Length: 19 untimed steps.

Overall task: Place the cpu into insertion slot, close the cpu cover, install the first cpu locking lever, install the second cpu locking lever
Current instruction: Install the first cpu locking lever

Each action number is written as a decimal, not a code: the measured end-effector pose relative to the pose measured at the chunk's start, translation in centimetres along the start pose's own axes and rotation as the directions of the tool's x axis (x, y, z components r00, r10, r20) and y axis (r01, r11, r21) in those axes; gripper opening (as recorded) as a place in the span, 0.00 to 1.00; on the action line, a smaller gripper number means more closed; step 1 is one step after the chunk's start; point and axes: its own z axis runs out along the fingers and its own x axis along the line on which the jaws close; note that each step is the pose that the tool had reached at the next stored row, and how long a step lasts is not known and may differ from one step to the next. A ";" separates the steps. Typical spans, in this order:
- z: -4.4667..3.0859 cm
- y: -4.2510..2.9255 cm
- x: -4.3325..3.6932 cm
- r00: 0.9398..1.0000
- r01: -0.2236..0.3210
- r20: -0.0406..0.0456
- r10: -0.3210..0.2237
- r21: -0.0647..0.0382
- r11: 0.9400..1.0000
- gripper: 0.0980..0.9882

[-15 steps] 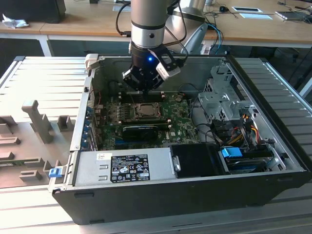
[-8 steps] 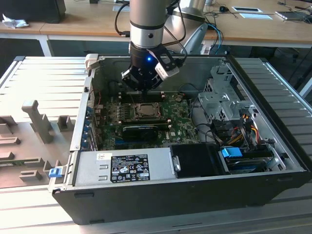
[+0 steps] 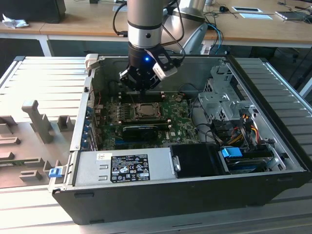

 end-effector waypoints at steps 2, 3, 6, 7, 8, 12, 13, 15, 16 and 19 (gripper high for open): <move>0.00 0.03 0.18 1.000 0.000 0.000 0.000 0.000 1.000 0.01; 0.00 0.03 0.23 1.000 0.000 0.000 0.000 0.000 1.000 0.01; 0.00 0.05 0.37 1.000 0.000 0.000 0.000 0.000 1.000 0.01; 0.00 0.06 0.42 1.000 0.000 0.000 0.000 0.000 1.000 0.01; 0.00 0.07 0.50 1.000 0.000 0.000 0.000 0.000 1.000 0.01; 0.00 0.10 0.69 1.000 0.000 0.000 0.000 0.000 1.000 0.01; 0.00 0.10 0.74 1.000 0.000 0.000 0.000 0.000 1.000 0.01; 0.00 0.12 0.88 1.000 0.000 0.000 0.000 0.000 1.000 0.01; 0.00 0.13 0.96 1.000 0.000 0.000 0.000 0.000 1.000 0.01; 0.00 0.21 1.54 1.000 0.000 0.000 0.000 0.000 1.000 0.01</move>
